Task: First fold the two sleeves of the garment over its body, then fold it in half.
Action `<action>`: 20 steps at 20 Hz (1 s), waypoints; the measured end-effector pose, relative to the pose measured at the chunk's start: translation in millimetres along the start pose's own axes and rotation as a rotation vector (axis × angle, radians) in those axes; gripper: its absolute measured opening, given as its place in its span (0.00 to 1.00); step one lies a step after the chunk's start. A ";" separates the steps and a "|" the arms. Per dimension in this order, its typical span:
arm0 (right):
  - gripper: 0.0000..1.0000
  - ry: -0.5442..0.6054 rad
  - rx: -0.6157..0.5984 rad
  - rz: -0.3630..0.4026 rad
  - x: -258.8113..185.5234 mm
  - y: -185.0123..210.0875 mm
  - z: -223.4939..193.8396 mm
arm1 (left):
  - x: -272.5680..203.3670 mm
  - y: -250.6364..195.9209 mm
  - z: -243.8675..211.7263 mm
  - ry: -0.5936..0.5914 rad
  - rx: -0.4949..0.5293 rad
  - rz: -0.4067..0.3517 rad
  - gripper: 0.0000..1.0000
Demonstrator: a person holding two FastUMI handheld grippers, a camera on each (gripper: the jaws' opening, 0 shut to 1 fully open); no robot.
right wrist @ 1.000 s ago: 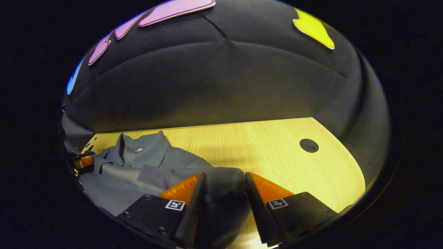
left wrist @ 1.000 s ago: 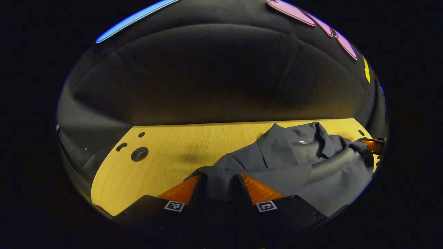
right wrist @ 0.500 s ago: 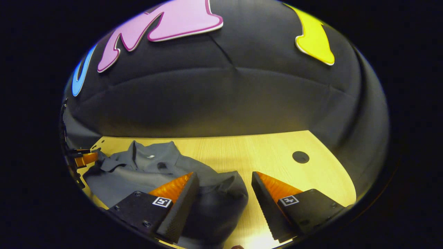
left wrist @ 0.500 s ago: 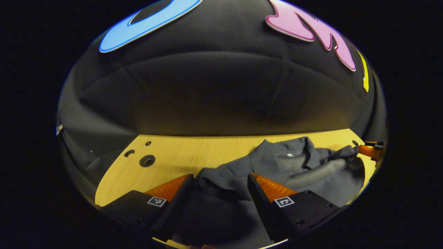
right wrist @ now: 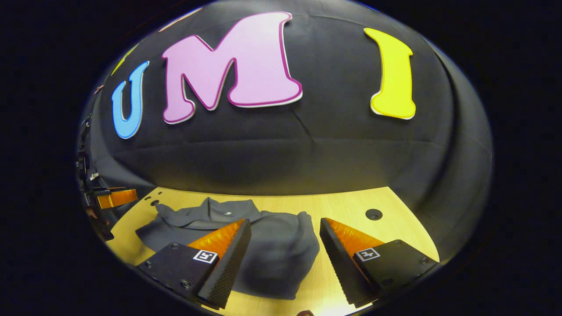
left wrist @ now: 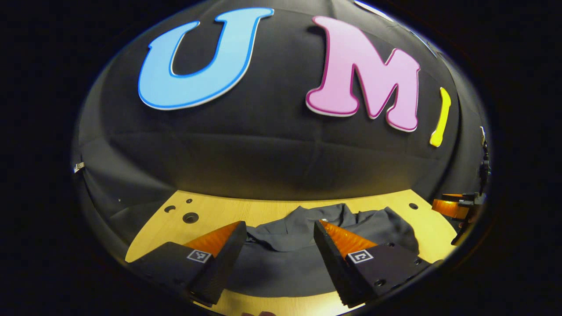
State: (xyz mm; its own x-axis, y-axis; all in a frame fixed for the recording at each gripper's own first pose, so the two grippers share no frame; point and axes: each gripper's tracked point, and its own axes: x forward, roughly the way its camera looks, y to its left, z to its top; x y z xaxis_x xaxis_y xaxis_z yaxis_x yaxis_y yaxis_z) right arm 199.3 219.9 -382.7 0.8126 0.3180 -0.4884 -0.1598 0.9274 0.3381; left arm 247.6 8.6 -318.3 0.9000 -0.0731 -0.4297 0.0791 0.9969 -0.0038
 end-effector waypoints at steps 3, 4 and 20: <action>0.98 -0.010 0.019 0.006 -35.4 3.9 10.0 | -37.7 -5.0 10.4 -0.012 -0.008 -0.015 0.97; 0.97 -0.015 0.021 0.001 -47.2 4.2 12.9 | -49.1 -7.0 11.6 -0.013 -0.013 -0.020 0.96; 0.99 0.000 0.015 0.020 -177.3 11.0 -0.4 | -171.3 -36.3 2.6 -0.022 0.018 -0.084 0.96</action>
State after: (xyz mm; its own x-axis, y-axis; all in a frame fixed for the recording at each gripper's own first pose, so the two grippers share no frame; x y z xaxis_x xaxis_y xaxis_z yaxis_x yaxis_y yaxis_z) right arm 53.2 173.9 -292.7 0.8091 0.3367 -0.4817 -0.1676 0.9178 0.3600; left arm 91.7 -15.1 -242.2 0.8989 -0.1577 -0.4088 0.1627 0.9864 -0.0227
